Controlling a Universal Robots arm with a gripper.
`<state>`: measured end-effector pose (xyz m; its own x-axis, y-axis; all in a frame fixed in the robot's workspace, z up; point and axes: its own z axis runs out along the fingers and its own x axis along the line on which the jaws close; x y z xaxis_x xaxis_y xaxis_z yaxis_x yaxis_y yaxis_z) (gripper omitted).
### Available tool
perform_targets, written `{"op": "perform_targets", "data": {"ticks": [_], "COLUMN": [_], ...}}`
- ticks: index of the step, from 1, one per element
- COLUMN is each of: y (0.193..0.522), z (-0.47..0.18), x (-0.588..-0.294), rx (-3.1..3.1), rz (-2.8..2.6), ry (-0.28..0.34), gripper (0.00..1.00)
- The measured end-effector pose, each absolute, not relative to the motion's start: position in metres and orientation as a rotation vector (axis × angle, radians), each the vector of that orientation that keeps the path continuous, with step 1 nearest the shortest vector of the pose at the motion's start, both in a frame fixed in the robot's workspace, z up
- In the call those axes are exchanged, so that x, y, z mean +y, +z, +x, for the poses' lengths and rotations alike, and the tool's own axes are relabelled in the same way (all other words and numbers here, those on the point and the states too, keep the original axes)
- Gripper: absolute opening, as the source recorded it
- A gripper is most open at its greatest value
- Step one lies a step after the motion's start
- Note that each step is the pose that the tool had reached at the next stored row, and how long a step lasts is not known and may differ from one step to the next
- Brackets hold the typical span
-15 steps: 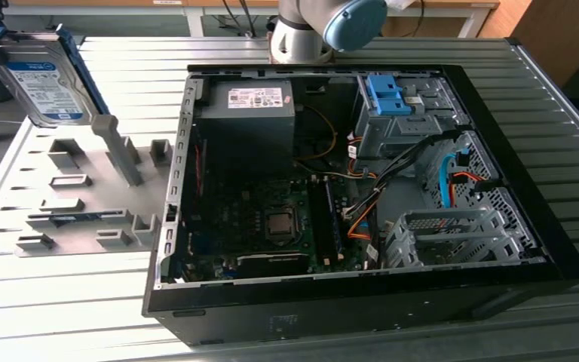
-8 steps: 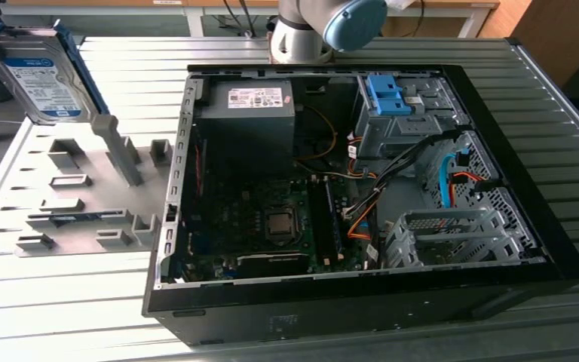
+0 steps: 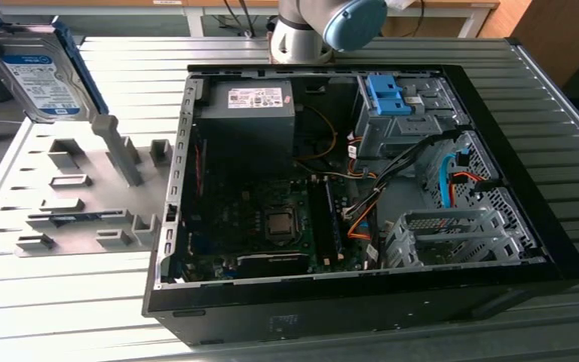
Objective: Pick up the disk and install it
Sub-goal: 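Pick up the disk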
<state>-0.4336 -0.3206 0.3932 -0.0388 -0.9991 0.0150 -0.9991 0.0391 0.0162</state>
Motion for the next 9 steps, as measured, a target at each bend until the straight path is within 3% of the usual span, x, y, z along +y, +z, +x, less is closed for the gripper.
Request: {"op": "perform_targets", "data": {"ticks": [9], "y": [0.3951], "z": [-0.433], "x": [-0.3191], "rx": [-2.246], "rz": [2.16], "ry": [0.004], "gripper": [0.36]}}
